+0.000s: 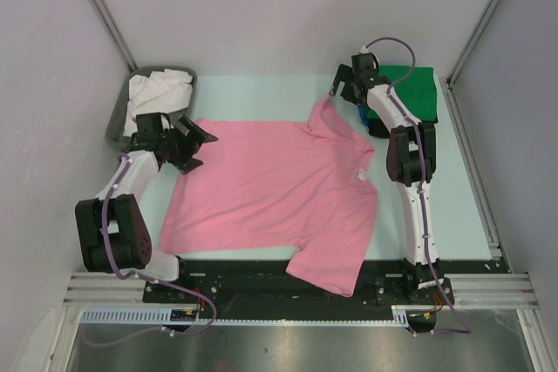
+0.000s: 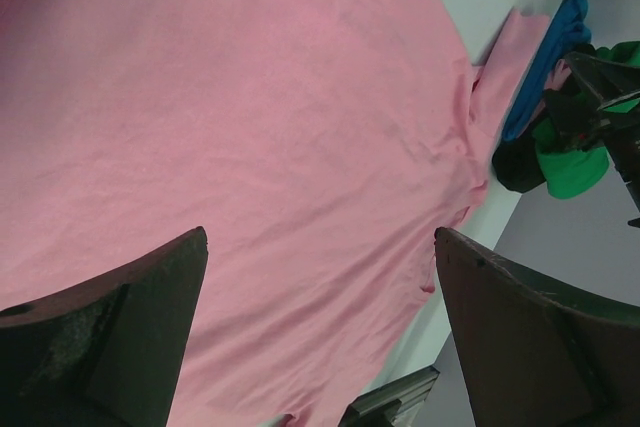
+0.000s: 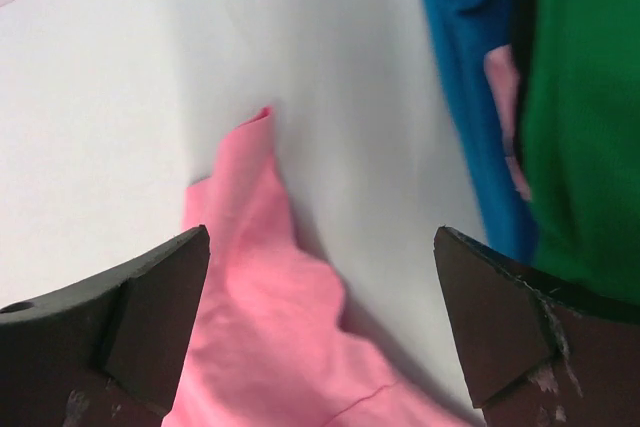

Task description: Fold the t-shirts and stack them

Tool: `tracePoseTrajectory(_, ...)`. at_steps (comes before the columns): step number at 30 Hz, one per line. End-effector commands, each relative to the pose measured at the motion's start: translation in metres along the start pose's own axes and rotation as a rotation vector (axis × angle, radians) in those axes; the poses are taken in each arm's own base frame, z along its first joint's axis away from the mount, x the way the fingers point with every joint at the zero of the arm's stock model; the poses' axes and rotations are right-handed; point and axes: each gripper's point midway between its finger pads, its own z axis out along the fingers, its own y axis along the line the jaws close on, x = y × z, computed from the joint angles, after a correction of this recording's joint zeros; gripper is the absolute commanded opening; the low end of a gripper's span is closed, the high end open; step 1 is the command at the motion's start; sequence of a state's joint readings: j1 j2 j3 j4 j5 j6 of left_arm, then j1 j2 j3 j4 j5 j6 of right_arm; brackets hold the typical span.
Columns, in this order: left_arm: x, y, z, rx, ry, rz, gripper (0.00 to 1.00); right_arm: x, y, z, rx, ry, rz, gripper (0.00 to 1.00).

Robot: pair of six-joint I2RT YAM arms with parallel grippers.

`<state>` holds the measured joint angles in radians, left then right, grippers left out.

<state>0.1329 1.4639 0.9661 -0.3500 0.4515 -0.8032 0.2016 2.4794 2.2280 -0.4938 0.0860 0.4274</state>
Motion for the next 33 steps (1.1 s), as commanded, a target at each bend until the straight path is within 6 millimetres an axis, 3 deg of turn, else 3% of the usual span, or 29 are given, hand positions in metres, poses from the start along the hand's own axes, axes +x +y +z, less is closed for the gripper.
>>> tracePoseTrajectory(1, 0.0, -0.016, -0.006, 0.065, -0.013, 0.044, 1.0, 0.004, 0.041, -0.006, -0.202, 0.072, 0.09, 0.98)
tracePoseTrajectory(7, 0.001, -0.015, -0.005, 0.065, -0.009, 0.04, 1.0, 0.047, 0.043, 0.026, -0.238, 0.178, 0.17, 0.75)
tracePoseTrajectory(8, 0.0, -0.015, -0.005, 0.064, -0.01, 0.044, 1.0, 0.049, 0.042, 0.028, -0.237, 0.182, 0.173, 0.67)
tracePoseTrajectory(13, 0.004, -0.011, -0.002, 0.059, 0.003, 0.045, 1.0, 0.059, 0.04, 0.036, -0.234, 0.201, 0.187, 0.52)
tracePoseTrajectory(16, 0.004, -0.008, 0.0, 0.051, 0.009, 0.045, 1.0, 0.06, 0.036, 0.038, -0.224, 0.199, 0.186, 0.41)
tracePoseTrajectory(17, 0.004, -0.008, 0.0, 0.05, 0.008, 0.045, 1.0, 0.059, 0.035, 0.038, -0.223, 0.198, 0.187, 0.33)
tracePoseTrajectory(21, 0.004, -0.008, 0.002, 0.052, 0.012, 0.043, 1.0, 0.061, 0.028, 0.039, -0.205, 0.202, 0.184, 0.2)
tracePoseTrajectory(26, 0.004, -0.006, 0.001, 0.047, 0.009, 0.043, 1.0, 0.057, 0.008, 0.041, -0.149, 0.183, 0.176, 0.0)
tracePoseTrajectory(33, 0.004, -0.005, 0.001, 0.039, 0.003, 0.045, 1.0, 0.035, -0.028, 0.036, -0.036, 0.129, 0.113, 0.0)
